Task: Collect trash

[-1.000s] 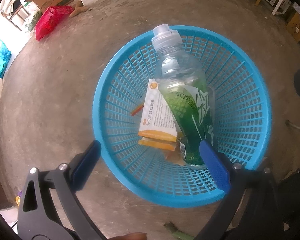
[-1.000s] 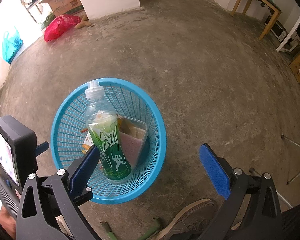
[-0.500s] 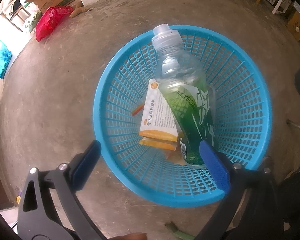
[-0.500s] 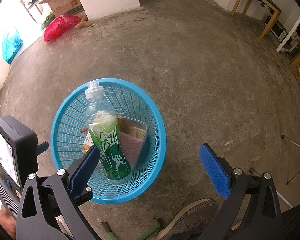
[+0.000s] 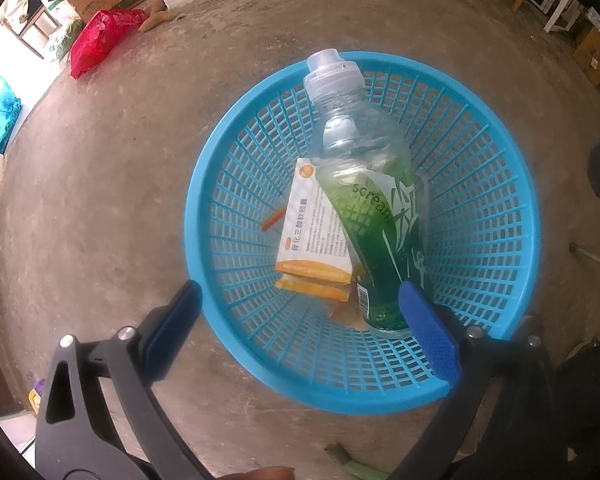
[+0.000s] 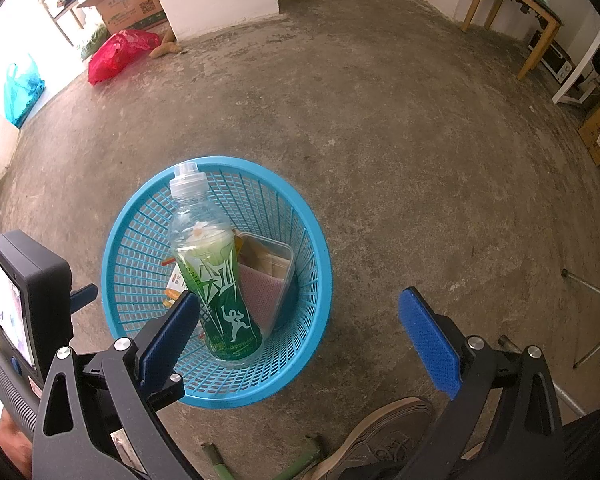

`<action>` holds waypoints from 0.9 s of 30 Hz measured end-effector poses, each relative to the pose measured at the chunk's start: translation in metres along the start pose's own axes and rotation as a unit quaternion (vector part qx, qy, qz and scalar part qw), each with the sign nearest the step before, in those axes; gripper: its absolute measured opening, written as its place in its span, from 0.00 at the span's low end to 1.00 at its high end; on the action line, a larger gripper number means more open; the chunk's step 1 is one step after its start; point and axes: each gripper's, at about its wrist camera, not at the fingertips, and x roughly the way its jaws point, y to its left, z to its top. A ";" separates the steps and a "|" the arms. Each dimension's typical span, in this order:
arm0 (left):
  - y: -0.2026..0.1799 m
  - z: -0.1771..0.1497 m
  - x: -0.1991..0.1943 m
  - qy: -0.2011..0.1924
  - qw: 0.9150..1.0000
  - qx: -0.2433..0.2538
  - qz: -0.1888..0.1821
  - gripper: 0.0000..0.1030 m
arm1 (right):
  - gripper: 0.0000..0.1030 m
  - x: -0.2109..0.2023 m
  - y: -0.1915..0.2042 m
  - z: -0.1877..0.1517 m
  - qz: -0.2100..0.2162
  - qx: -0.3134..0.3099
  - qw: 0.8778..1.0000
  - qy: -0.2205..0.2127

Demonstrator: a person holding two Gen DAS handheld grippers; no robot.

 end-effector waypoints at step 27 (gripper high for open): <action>-0.002 0.002 -0.001 -0.002 1.000 -0.008 -0.017 0.92 | 0.94 -0.001 0.000 0.000 0.000 -0.001 1.000 0.000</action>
